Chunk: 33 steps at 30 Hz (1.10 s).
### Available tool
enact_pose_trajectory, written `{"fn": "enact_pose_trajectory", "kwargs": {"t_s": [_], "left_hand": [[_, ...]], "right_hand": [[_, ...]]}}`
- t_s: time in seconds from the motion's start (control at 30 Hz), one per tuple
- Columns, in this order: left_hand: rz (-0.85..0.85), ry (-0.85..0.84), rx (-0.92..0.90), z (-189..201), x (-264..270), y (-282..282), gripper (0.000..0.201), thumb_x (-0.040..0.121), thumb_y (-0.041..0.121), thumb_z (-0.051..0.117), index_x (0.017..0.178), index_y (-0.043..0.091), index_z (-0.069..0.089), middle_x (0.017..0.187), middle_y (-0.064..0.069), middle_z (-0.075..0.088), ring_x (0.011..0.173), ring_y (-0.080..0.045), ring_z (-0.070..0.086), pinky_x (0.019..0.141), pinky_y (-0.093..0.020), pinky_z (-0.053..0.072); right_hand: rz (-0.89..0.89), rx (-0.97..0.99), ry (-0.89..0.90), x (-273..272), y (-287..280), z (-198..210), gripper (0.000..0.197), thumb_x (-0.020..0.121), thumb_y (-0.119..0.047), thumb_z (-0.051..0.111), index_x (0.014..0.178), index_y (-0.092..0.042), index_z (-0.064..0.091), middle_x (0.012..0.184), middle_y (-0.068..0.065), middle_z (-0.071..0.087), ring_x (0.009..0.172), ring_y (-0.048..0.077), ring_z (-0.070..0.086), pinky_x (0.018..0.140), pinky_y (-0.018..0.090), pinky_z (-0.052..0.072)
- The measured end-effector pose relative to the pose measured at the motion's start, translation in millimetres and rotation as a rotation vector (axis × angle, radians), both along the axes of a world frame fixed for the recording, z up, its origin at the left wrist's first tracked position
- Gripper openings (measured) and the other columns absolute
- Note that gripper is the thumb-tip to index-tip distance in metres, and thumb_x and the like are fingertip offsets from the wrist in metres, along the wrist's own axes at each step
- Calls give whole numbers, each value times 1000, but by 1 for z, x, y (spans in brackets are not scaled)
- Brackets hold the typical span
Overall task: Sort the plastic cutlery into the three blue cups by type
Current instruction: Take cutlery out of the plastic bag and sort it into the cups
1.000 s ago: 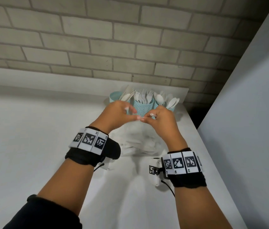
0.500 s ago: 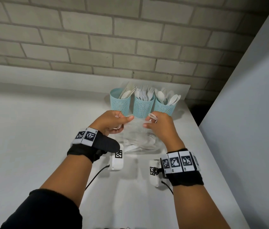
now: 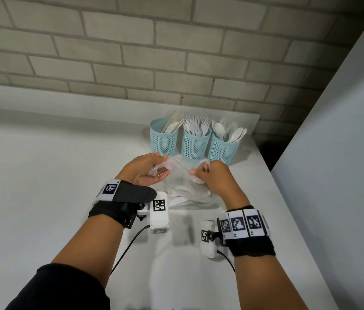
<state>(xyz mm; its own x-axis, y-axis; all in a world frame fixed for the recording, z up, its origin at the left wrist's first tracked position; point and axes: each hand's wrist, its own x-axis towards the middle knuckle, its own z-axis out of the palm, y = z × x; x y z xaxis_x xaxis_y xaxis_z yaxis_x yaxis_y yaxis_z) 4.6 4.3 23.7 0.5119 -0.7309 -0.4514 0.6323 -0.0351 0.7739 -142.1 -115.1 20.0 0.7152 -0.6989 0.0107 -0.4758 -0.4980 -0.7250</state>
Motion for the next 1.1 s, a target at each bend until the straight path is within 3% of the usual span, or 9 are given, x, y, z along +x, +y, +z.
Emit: {"fn": "enact_pose_trajectory", "kwargs": {"t_s": [0.1,0.17,0.3,0.53,0.63,0.73,0.83,1.0,1.1], "left_hand": [[-23,-81,-25,-1,-6,-2,21,88,-2,57,88,16,48,92,-4,60,84,-15,60,62,-25,58],[-88,-158,-15,-2,-11,-6,26,87,-8,55,92,17,49,92,-4,62,82,-14,61,66,-25,54],[-74,-203,6,-3,-15,-9,32,86,-13,52,93,18,49,87,-3,59,73,-12,57,57,-19,48],[18,-166,-40,-7,-7,-5,20,90,3,57,95,20,50,61,7,68,72,-6,58,68,-22,41],[66,-72,-74,-13,0,-5,14,93,8,53,99,21,50,65,8,62,58,-4,52,60,-19,40],[51,-214,54,-14,-5,-5,11,94,21,54,105,19,53,76,6,53,51,-5,41,43,-17,31],[-82,-540,166,-9,-17,-8,24,87,40,60,101,21,56,91,6,54,70,-6,47,54,-21,35],[-108,-970,311,-13,-20,-13,8,83,18,69,79,13,64,71,6,57,72,-12,53,62,-22,43],[-153,-989,440,-15,-14,-11,20,87,20,63,69,12,61,69,3,58,80,-20,58,82,-33,54]], "right_hand": [[-23,23,-163,1,4,9,41,91,-38,57,63,-8,60,60,6,56,60,20,52,62,31,40],[24,-22,-139,7,9,9,40,87,-41,61,58,-14,51,62,5,59,59,17,53,61,31,40],[50,-77,-50,19,16,-4,34,85,-47,61,77,-13,64,64,-3,58,61,12,52,58,25,37],[24,-187,34,12,7,-9,22,89,-24,56,70,-11,54,70,5,57,70,22,52,62,28,35],[-40,-205,18,5,2,-8,22,91,-18,51,70,-14,44,68,1,52,65,19,49,59,27,36],[-164,157,-239,4,3,-4,22,91,-7,51,72,-15,48,77,7,60,55,10,60,55,14,48],[-316,645,-456,10,3,6,18,90,1,50,80,-13,53,86,15,63,51,11,65,49,20,52],[-426,1294,-739,8,-12,8,26,95,6,32,92,-11,52,77,7,52,63,14,50,88,28,43],[-389,1433,-806,1,-20,6,12,94,-2,44,93,-9,54,54,1,49,39,5,40,61,15,39]]}}
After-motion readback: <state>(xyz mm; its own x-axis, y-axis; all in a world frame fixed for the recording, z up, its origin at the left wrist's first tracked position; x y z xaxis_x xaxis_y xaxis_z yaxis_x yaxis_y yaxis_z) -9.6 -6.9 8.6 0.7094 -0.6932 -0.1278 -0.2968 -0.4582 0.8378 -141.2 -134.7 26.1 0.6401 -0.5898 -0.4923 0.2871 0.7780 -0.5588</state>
